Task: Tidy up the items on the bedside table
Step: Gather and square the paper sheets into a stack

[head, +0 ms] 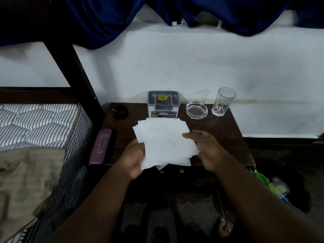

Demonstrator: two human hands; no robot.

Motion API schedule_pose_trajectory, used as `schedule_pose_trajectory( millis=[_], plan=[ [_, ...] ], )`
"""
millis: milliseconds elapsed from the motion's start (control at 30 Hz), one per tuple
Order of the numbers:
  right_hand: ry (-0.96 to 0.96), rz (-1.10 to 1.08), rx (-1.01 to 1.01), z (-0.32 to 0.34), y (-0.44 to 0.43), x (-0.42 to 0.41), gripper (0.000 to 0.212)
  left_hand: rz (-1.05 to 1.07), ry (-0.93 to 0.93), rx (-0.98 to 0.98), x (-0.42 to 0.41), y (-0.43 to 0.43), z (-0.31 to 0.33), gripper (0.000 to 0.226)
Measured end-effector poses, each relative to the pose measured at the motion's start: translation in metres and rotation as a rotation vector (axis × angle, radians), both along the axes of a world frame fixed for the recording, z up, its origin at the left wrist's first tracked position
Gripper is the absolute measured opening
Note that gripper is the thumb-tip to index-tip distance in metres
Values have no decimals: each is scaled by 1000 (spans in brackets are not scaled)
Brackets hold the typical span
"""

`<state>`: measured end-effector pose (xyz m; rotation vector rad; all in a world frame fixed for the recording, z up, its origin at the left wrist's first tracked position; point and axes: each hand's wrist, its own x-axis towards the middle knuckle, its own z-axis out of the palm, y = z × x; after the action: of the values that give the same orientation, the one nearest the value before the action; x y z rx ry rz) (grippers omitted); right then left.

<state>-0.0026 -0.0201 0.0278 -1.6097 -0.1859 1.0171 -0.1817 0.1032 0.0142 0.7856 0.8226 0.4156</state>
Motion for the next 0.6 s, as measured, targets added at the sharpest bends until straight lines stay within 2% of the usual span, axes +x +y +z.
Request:
schedule_pose_trajectory(
  millis=[67,133,233,333,433,467,533,600],
  plan=[
    [103,58,68,3,-2,-4,31,-1,28,-15,-3,0,0,30],
    [10,75,75,0,1,-12,31,5,52,-79,-7,1,1,32],
    [-153,106,46,-8,8,-24,32,-21,10,-171,-15,5,3,49],
    [-189,190,7,-17,18,-34,29,-28,79,-67,-28,6,-4,31],
    [-210,117,-41,-17,31,-20,18,24,156,22,-46,16,-20,44],
    [-251,56,-61,-19,34,-9,12,37,166,27,-52,20,-22,43],
    [-507,-25,-207,-26,40,20,11,47,167,18,-61,27,-24,38],
    [-715,3,-390,-31,43,38,13,66,191,15,-66,30,-24,31]
  ],
)
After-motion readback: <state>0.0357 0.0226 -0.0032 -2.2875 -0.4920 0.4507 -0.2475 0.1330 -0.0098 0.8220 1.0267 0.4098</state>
